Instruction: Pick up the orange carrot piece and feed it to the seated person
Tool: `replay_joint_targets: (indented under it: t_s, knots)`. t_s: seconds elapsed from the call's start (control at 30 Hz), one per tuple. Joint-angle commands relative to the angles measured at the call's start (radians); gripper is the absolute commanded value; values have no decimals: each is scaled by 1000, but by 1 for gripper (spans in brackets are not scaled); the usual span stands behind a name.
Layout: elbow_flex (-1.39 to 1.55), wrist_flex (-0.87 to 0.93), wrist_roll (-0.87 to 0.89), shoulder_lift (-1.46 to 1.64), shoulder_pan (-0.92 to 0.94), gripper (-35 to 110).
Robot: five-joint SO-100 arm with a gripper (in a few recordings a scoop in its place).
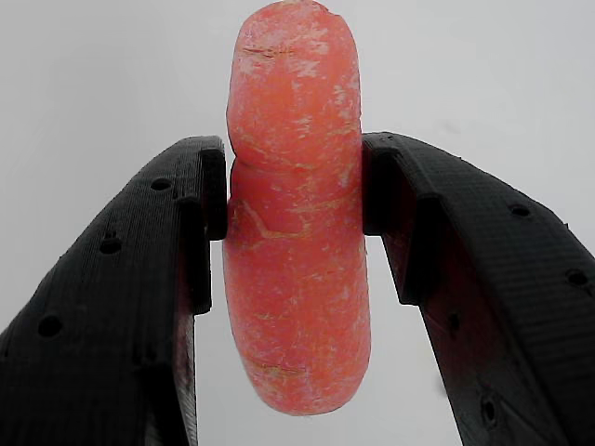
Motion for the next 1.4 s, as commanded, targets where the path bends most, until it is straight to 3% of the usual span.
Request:
replay_joint_targets:
  t_s: [0.0,0.33,0.43,0.53,0.83,0.87,1.0,1.17,1.37]
  knots:
    - [-11,15,187,123,-81,-2]
    - [-11,3,724,181,-357,-2]
    - [-35,-2,723,281,-442,-2]
    - [-120,-2,565,364,-483,-2]
    - [-446,0,-176,382,-563,-2]
    - [-518,0,-321,357,-594,-2]
    - [-710,0,-574,258,-696,-2]
    - [-1026,0,-767,66,-825,-2]
    - [-1439,0,-845,-201,-1009,-2]
